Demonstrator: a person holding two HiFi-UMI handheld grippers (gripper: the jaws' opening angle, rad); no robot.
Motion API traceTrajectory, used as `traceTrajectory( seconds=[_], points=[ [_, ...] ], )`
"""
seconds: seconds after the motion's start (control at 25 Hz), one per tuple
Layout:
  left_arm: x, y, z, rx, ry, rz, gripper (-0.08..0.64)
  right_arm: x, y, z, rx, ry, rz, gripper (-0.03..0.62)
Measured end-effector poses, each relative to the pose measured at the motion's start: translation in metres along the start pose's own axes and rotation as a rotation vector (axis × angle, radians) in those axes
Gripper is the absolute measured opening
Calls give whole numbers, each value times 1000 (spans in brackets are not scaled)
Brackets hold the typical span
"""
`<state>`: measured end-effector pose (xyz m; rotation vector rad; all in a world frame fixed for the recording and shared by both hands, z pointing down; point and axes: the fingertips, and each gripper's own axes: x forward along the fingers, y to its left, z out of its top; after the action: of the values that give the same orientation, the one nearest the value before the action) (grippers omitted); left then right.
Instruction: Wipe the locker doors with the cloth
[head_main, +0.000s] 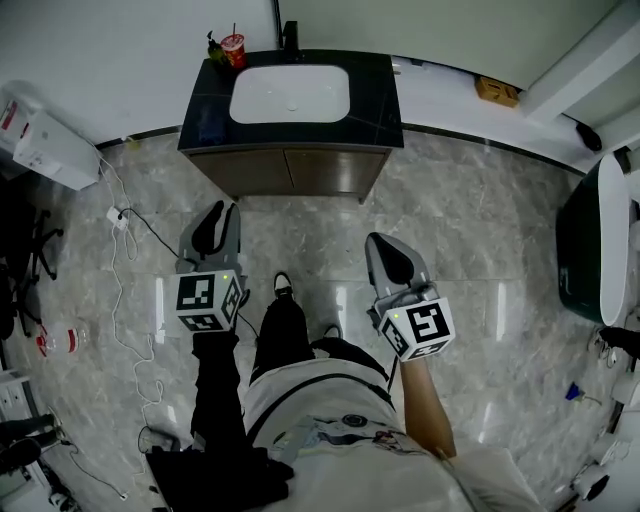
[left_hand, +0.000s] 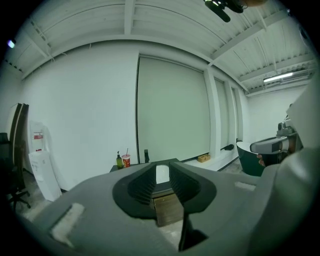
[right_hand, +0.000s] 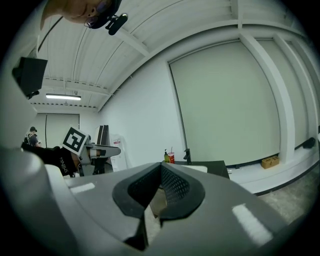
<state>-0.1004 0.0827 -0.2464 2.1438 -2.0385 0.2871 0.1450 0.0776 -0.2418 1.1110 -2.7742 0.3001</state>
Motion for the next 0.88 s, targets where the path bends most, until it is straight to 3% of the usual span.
traceTrajectory(
  seconds=[0.2,0.48,0.88],
  points=[
    [54,61,-14,-18,39,-8,123,63,1,8,-26,24,-11,3],
    [137,144,-52,17,181,-51,187,157,3,23,-29,46,-33,4],
    [220,215,-112,56,363,4,224,232,-11,14,-10,111,2,5]
  ],
)
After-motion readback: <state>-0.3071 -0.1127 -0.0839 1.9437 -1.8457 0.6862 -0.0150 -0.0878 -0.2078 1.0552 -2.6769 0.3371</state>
